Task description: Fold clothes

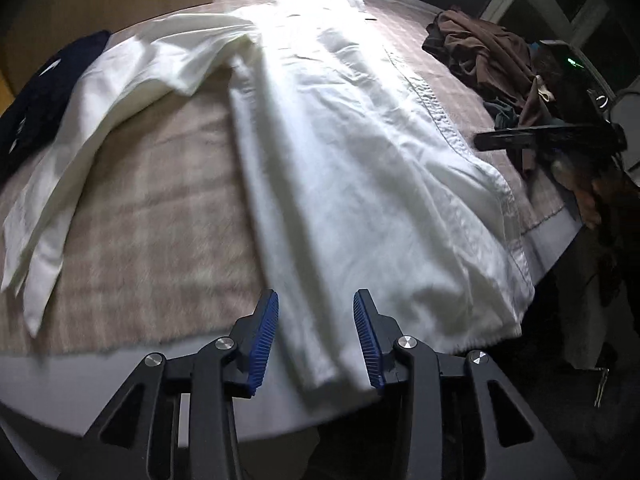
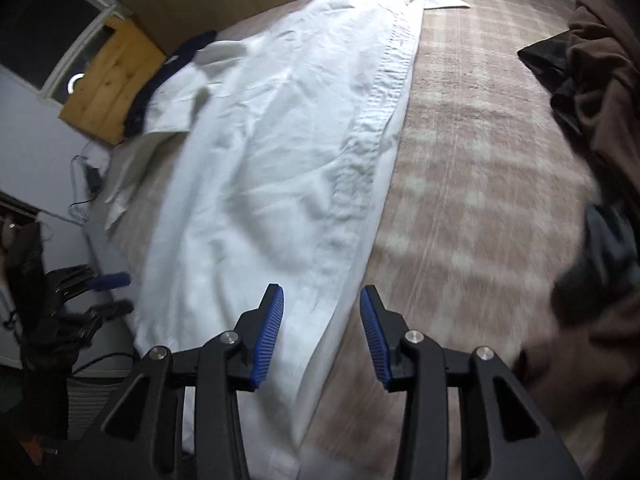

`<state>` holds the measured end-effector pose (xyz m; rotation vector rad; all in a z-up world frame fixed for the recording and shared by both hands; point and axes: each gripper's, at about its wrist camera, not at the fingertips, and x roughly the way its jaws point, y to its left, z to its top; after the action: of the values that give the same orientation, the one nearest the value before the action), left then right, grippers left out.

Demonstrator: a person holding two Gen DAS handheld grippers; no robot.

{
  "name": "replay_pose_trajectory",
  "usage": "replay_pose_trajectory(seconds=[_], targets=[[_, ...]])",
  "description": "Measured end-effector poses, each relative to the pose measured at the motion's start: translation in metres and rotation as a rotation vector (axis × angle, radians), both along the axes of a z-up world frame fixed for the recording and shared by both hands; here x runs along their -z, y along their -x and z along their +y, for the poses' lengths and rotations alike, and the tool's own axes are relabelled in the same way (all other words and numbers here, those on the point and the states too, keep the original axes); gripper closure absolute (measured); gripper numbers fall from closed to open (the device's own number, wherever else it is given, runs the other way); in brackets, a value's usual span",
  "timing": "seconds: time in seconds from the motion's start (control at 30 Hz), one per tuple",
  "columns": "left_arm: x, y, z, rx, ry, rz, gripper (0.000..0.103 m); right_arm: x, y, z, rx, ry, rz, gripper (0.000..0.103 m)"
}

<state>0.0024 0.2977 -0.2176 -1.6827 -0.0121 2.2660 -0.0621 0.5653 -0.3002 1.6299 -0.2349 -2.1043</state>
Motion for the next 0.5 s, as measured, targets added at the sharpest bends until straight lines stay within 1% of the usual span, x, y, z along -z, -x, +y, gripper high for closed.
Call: replay_pose_trajectory(seconds=[0.07,0.1,0.13,0.2,0.23,0.27,0.3,0.33,0.37,0.4,0.43,0.47,0.5], targets=[[0.01,0.012,0.011,0.012,0.016,-0.011,0.068,0.005,0.014,-0.001,0.025,-0.007,0.009,0.064],[0.016,0.017,0.017,0.013,0.026,-0.018,0.075,0.006,0.02,0.0,0.037,-0.01,0.016,0.064],[0.021,0.02,0.02,0.016,0.028,-0.026,0.089,0.007,0.025,-0.001,0.041,-0.009,0.023,0.064],[0.024,0.021,0.02,0.026,0.017,-0.024,0.101,0.007,0.031,-0.002,0.038,-0.003,0.039,0.064],[0.024,0.021,0.02,0.035,0.015,-0.019,0.101,0.007,0.033,-0.004,0.023,-0.014,0.051,0.065],[0.025,0.021,0.019,0.04,0.021,-0.017,0.101,0.005,0.033,-0.008,-0.006,-0.079,0.078,0.085],[0.025,0.021,0.018,0.037,0.024,-0.019,0.101,0.002,0.033,-0.012,-0.04,-0.174,0.113,0.098],[0.025,0.021,0.016,0.032,0.023,-0.024,0.101,-0.001,0.034,-0.011,-0.038,-0.269,0.145,0.1],[0.025,0.022,0.014,0.025,0.02,-0.027,0.101,-0.005,0.036,-0.003,-0.008,-0.31,0.164,0.1],[0.024,0.022,0.013,0.017,0.015,-0.029,0.101,-0.011,0.039,0.007,0.025,-0.262,0.163,0.1],[0.024,0.022,0.013,0.015,0.015,-0.03,0.101,-0.016,0.042,0.014,0.049,-0.179,0.151,0.1],[0.024,0.023,0.015,0.018,0.02,-0.029,0.101,-0.021,0.045,0.014,0.057,-0.117,0.149,0.1],[0.024,0.023,0.017,0.022,0.026,-0.029,0.101,-0.024,0.045,0.007,0.031,-0.081,0.157,0.1]])
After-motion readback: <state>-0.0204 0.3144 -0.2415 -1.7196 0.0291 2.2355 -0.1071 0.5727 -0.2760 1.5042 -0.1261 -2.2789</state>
